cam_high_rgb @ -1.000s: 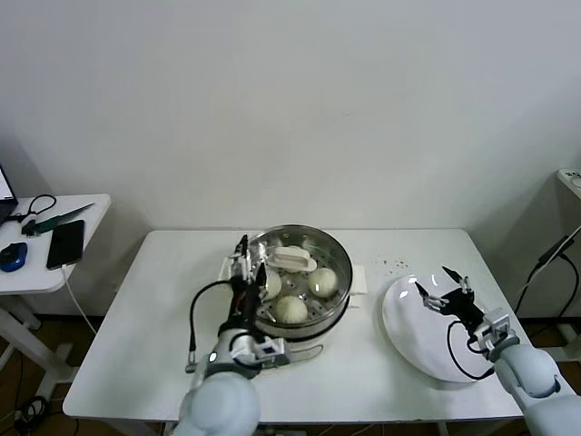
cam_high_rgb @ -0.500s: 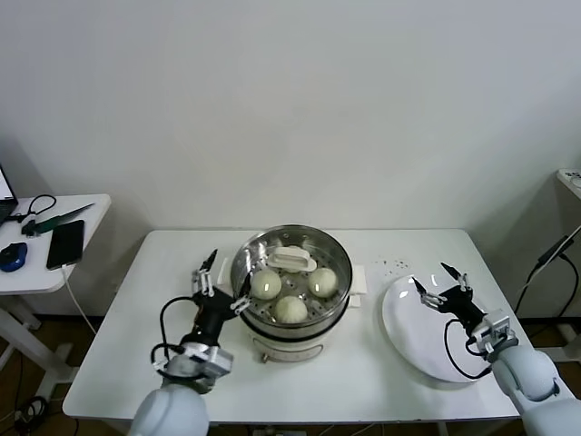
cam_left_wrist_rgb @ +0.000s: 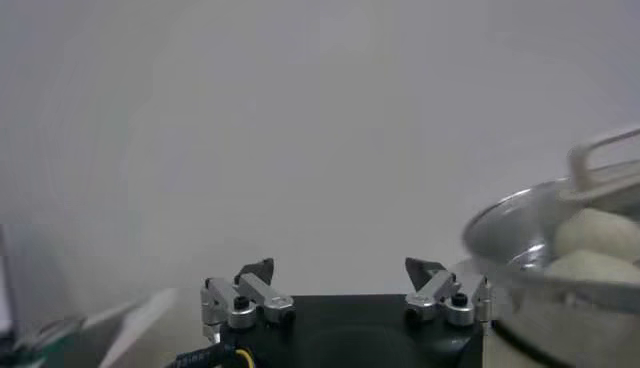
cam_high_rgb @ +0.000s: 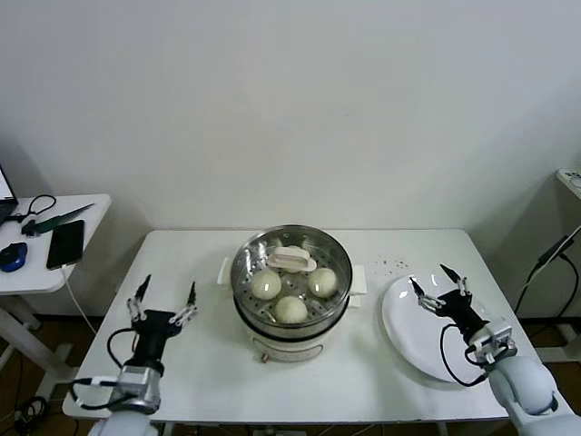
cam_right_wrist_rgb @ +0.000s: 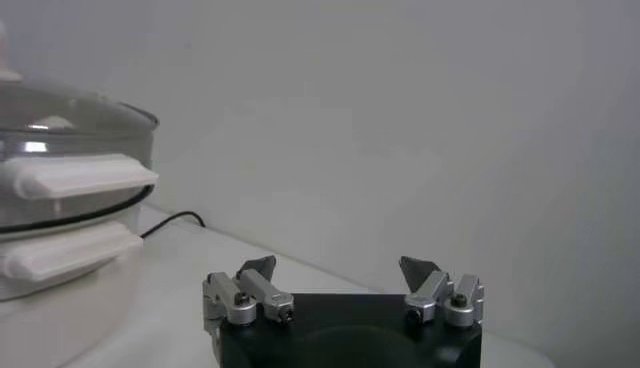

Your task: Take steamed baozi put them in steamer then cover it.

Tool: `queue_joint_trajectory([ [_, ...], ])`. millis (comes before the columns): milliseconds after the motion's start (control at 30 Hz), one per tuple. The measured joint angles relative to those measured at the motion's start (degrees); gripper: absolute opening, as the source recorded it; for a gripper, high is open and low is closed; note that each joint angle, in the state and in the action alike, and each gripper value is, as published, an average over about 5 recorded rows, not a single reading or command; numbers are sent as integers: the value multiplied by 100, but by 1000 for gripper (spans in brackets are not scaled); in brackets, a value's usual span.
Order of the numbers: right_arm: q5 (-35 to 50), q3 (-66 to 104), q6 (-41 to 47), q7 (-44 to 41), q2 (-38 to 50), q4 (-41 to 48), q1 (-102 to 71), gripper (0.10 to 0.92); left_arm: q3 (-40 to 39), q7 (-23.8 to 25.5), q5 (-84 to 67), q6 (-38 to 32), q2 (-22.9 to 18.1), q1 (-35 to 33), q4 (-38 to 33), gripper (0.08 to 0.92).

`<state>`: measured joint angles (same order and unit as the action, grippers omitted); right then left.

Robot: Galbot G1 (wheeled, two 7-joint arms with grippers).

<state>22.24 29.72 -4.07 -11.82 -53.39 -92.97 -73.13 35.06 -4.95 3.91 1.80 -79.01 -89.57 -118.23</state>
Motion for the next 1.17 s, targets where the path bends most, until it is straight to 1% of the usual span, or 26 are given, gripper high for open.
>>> queue_joint_trajectory([
  [267,48,219,49,-3,-215,-247,-298,823,367,44,-497,-277,-182,-325,176,823],
  [600,76,434,67,-84,-332,-461,-632,823,535,109,-777,-457,-279,-573,222,823],
  [1167,170,585,54,-173,-420,-652,-887,823,596,334,-916,-686,-333,-592,306,823],
])
